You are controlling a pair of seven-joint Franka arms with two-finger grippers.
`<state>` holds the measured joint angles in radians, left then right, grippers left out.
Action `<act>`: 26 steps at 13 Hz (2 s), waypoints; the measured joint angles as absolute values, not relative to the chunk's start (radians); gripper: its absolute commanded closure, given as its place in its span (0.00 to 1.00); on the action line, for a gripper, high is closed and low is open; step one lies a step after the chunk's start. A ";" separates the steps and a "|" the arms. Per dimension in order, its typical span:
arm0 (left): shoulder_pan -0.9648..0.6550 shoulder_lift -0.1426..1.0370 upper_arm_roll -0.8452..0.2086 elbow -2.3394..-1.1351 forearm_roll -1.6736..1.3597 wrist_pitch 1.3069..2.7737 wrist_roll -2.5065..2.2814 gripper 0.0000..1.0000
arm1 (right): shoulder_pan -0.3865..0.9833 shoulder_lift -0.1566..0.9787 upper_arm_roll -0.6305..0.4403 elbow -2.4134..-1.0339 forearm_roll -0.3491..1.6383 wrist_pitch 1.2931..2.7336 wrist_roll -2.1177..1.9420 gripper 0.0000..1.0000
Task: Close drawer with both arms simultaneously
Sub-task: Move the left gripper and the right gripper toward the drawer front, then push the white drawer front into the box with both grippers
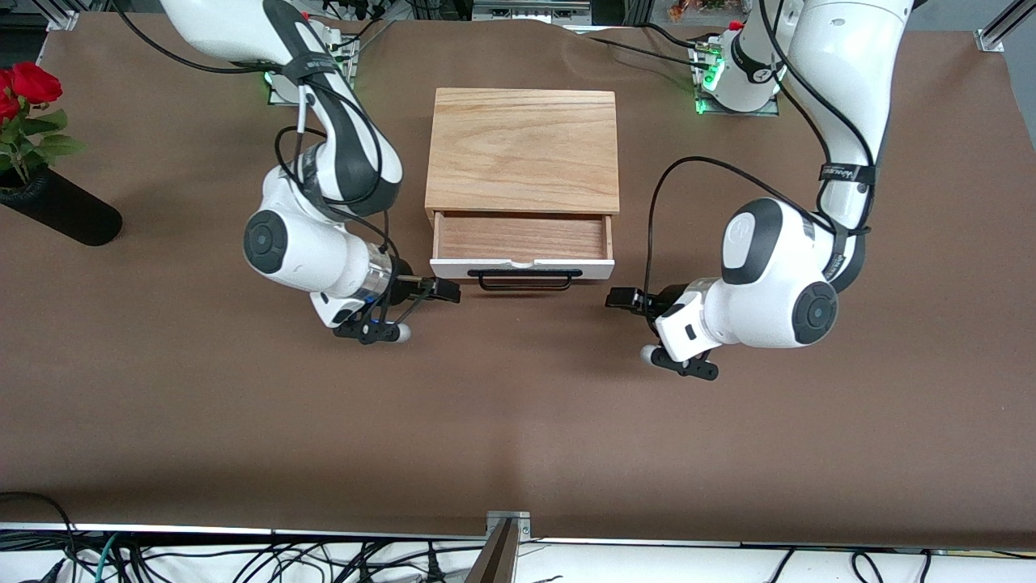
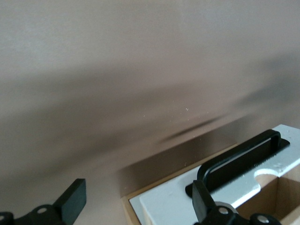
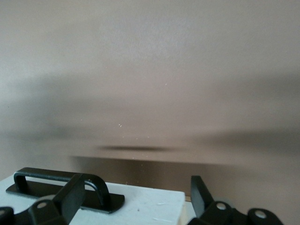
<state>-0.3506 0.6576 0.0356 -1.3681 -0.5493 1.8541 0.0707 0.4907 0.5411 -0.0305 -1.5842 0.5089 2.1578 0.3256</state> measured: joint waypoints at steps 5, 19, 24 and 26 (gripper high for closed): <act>-0.409 0.693 0.035 -1.367 -0.575 1.882 0.069 0.00 | 0.526 0.572 -0.031 -1.589 0.510 2.167 0.343 0.00; -0.463 0.707 0.035 -1.378 -0.576 1.686 0.062 0.00 | 0.549 0.557 -0.039 -1.605 0.510 1.999 0.340 0.00; -0.477 0.714 0.035 -1.379 -0.576 1.570 0.062 0.00 | 0.549 0.557 -0.039 -1.616 0.509 1.910 0.340 0.00; -0.488 0.720 0.035 -1.380 -0.576 1.543 0.062 0.00 | 0.550 0.557 -0.039 -1.637 0.509 1.904 0.340 0.00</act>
